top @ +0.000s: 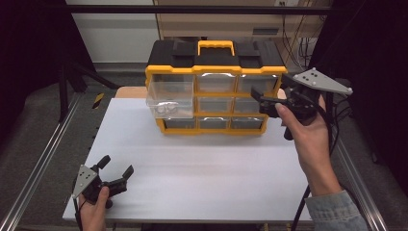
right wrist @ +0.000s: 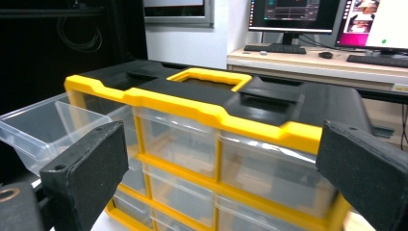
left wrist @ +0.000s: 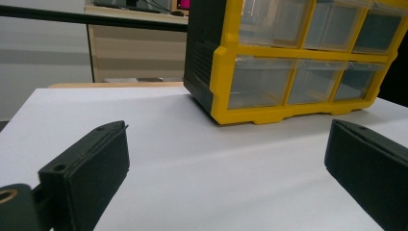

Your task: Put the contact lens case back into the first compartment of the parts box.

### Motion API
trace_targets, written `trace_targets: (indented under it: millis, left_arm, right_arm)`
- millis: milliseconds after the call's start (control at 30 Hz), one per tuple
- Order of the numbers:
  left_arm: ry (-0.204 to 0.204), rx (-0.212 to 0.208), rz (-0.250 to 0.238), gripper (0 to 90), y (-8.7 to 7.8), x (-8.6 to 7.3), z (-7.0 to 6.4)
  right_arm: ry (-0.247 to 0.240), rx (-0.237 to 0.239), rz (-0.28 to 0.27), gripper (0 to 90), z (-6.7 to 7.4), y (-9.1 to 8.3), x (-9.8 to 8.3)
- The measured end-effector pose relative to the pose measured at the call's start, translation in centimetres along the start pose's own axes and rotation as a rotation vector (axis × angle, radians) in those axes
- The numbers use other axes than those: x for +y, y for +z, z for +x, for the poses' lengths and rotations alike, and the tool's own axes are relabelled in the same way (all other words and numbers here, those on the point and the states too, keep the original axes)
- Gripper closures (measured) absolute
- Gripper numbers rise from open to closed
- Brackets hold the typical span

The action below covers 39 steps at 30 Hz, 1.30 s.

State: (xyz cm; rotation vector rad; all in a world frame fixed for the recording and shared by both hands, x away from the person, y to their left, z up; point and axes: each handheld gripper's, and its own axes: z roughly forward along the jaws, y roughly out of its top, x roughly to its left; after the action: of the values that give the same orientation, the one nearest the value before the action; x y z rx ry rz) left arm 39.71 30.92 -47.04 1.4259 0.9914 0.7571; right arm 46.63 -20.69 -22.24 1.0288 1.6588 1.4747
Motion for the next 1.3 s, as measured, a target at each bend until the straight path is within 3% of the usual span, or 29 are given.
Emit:
trace_targets:
  millis: [200, 733, 1000, 1300]
  left_arm:
    - [-0.001, 0.01, 0.0, 1.5, -0.1, 0.0, 0.3]
    - [-0.018, 0.013, -0.009, 1.4, -0.9, -0.1, 1.0]
    - [-0.021, 0.016, -0.007, 1.6, -1.0, -0.3, 1.1]
    - [-0.016, 0.025, 0.005, 1.7, -1.1, -0.6, 1.2]
  right_arm:
    - [0.026, -0.02, -0.018, 3.3, -1.9, -1.5, -1.6]
    - [0.085, -0.054, -0.028, 2.3, -5.3, -4.7, -6.6]
    - [0.037, -0.084, -0.02, 3.1, -5.9, -6.0, -10.0]
    - [0.032, -0.08, -0.034, 3.2, -6.2, -7.0, -12.8]
